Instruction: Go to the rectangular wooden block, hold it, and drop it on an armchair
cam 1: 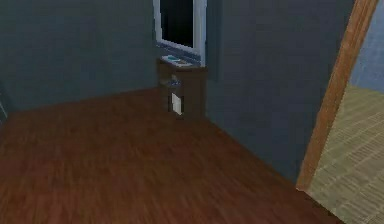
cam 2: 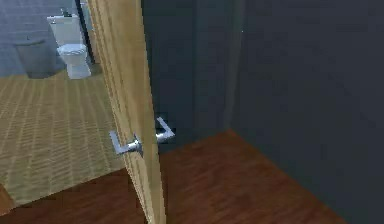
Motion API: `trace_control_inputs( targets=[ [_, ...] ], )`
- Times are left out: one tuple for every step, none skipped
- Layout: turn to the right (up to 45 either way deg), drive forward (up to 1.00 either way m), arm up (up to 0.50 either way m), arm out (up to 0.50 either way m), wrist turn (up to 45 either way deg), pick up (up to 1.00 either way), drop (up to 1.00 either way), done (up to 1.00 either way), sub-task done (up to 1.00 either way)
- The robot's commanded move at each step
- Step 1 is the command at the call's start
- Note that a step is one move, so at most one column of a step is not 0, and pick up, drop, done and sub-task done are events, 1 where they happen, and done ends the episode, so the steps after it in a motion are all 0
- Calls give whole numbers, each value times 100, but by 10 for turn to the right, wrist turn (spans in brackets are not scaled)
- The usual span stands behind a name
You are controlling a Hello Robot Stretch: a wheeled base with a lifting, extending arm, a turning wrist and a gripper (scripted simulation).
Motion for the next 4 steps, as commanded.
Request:
trace_control_inputs(
  targets=[
    [240,0,0,0,0,0,0,0,0],
    [0,10,0,0,0,0,0,0,0],
    [120,0,0,0,0,0,0,0,0],
    [30,0,0,0,0,0,0,0,0]
  ],
)
